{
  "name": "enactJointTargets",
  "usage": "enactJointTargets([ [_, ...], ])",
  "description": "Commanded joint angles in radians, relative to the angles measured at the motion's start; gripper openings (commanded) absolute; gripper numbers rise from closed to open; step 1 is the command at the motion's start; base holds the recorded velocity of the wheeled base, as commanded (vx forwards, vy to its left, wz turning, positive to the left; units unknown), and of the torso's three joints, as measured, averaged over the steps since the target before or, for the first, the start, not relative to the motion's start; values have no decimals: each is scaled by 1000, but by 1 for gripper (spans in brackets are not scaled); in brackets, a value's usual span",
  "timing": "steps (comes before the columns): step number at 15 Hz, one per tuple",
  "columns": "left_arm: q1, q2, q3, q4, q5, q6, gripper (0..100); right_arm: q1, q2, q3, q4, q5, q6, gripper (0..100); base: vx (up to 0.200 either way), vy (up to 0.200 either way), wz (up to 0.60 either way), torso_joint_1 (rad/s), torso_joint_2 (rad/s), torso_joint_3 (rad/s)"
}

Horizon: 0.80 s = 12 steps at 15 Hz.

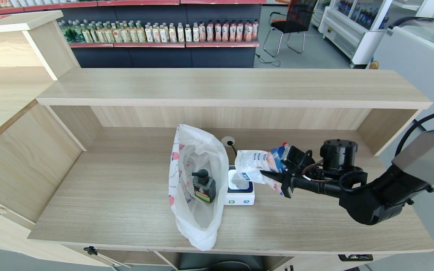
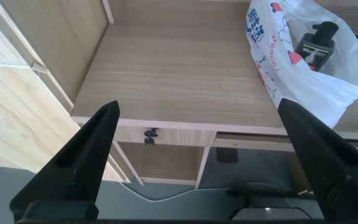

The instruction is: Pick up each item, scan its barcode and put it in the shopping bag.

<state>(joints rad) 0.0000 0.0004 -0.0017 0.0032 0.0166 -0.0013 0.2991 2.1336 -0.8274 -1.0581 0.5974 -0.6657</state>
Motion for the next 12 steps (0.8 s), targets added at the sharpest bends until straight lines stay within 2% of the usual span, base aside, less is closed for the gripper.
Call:
enactJointTargets([
  [1,0,0,0,0,0,0,100,-9,14,11,1,-1,-5,0,0,0,0,0,0,0],
  [4,0,0,0,0,0,0,100,3,25,2,4,38,-3,0,0,0,0,0,0,0],
  [12,0,0,0,0,0,0,100,9,48,-2,-5,35,-21,0,0,0,0,0,0,0],
])
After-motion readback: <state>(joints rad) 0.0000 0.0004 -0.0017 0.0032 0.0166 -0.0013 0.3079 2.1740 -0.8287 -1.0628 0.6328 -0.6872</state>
